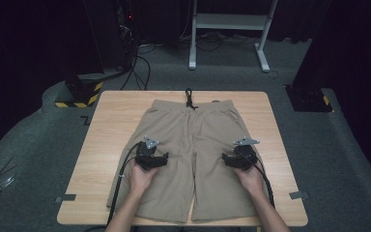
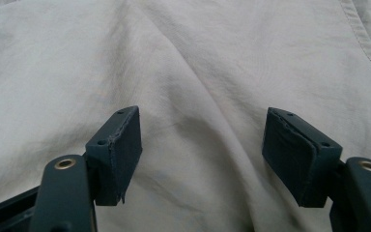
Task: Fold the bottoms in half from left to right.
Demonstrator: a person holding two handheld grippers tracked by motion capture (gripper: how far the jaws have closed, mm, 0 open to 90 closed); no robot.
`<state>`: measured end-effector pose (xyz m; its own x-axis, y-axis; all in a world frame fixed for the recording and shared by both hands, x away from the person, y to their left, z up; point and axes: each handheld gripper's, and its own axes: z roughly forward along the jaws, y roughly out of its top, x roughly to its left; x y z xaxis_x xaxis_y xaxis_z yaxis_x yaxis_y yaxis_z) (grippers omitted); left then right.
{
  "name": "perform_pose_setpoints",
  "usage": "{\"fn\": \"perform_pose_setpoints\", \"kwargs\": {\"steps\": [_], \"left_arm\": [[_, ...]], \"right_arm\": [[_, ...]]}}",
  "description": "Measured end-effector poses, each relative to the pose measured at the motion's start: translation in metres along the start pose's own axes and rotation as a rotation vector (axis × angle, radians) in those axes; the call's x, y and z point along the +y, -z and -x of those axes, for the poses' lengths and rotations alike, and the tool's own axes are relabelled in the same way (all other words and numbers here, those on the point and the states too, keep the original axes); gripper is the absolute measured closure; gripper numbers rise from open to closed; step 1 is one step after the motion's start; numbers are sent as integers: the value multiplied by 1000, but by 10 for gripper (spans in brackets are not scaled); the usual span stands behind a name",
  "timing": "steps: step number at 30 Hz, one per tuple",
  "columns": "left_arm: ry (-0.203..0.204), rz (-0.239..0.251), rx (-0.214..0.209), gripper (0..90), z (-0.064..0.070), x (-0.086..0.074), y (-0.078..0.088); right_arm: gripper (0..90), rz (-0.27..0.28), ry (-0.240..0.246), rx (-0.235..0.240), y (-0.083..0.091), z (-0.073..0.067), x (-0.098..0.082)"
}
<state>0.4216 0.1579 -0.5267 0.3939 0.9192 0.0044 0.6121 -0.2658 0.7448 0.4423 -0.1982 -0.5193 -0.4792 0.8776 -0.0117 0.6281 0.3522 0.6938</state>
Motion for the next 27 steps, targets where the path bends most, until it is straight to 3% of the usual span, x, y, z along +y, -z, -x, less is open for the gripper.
{"fn": "perform_pose_setpoints", "kwargs": {"steps": [27], "left_arm": [[-28,6,-37,277,31,-35,39]], "right_arm": [[304,-1,15,15,42,-18,-43]]}}
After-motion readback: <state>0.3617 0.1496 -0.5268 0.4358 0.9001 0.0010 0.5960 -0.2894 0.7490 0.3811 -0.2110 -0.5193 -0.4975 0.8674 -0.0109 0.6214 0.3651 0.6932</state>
